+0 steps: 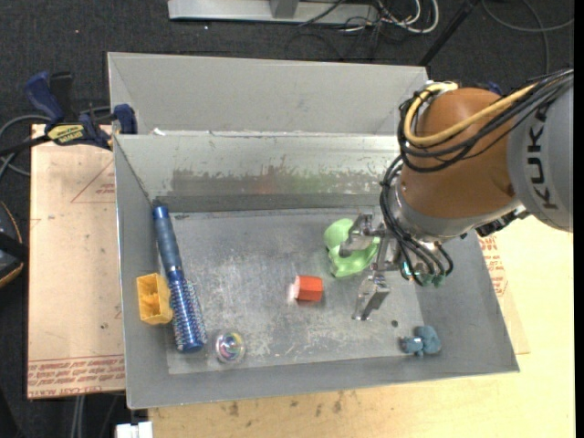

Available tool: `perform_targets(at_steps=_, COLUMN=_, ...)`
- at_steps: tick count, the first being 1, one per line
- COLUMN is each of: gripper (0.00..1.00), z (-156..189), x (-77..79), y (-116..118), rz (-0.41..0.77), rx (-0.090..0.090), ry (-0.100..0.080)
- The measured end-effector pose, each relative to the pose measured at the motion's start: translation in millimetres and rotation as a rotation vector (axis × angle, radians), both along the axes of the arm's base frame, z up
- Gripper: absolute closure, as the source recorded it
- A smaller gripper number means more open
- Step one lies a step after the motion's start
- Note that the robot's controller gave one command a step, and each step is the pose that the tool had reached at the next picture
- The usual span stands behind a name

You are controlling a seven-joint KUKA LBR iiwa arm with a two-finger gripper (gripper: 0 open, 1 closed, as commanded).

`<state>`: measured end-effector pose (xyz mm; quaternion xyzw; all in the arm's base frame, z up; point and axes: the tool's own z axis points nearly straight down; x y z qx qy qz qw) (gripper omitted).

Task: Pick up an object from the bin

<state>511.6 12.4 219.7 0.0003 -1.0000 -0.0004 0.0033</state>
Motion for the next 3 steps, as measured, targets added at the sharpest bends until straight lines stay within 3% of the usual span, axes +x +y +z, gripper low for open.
perform_targets(at_steps=1, gripper=0.00, z=-145, x=43.2, y=16, rz=-0.226, rx=0.001, ry=-0.011)
perform_targets(at_steps=2, gripper=0.00, z=-119, x=46.9, y=27, rz=-0.278, rx=0.001, ry=-0.011)
perform_targets(at_steps=3, gripper=0.00, z=-120, x=39.3, y=23, rz=-0.378, rx=-0.001, ry=-0.006)
